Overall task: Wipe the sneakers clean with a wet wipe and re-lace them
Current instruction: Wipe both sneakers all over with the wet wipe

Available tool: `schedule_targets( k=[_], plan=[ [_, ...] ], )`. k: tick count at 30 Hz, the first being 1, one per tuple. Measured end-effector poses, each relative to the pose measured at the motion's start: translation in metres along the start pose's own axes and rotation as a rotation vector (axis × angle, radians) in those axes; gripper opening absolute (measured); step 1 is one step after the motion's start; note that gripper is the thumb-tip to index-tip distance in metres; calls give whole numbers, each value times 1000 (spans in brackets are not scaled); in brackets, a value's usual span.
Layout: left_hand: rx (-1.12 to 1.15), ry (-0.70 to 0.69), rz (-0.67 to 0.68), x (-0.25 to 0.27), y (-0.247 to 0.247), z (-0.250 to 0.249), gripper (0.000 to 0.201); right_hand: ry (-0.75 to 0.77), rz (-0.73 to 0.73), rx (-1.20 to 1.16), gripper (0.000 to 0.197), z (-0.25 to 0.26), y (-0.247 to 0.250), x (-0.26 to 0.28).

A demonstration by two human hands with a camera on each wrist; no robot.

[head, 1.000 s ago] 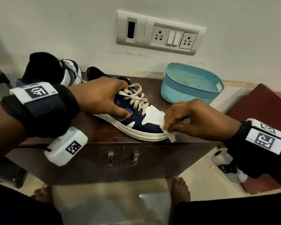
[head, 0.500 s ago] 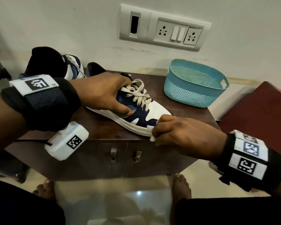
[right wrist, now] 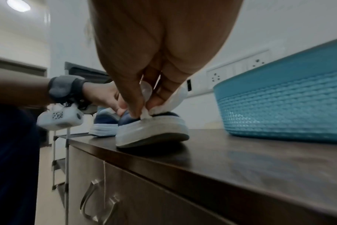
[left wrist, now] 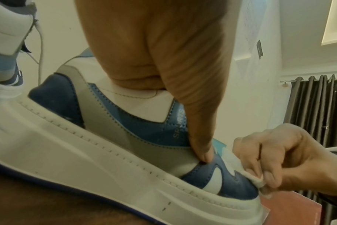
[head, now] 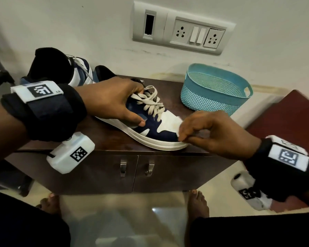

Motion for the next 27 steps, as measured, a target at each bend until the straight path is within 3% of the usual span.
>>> schedule_targets(
  k=[5,8,12,15,18,21,24,27],
  plan=[
    [18,6,10,0,-1,1,44,132,66,50,10,30,-28,-20],
    [11,2,15,1,0,1,43,135,98,62,10,25,-31,-17],
    [-18,-4,34,0,-1,2,44,-47,63,-51,6,-13,-1,0],
    [-9,-17,38,-2,-1,1,44,-265,93,104,19,-57,10,15],
    [1,-43,29,-1,-1,-1,44,-459,-27,54,26,-86,33,26],
    [-83,-101,36,-3,2,-8,49,-453,-147,-115,19,-76,47,24],
    [-297,-177,10,-7,10,-16,51,-425,-150,-233,22,-63,38,15],
    [-448,-143,-26,-7,17,-8,59,-426,-134,-382,24,-59,24,8]
  ],
)
Point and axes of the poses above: each hand's wrist, its own x-axis away from the middle knuckle, its own y-axis out of the back of the hand, z = x × y, the point moved 9 cm from there along -x, towards the middle knuckle, and after that the axes turned 7 degrees about -y, right-handed, at the moved point
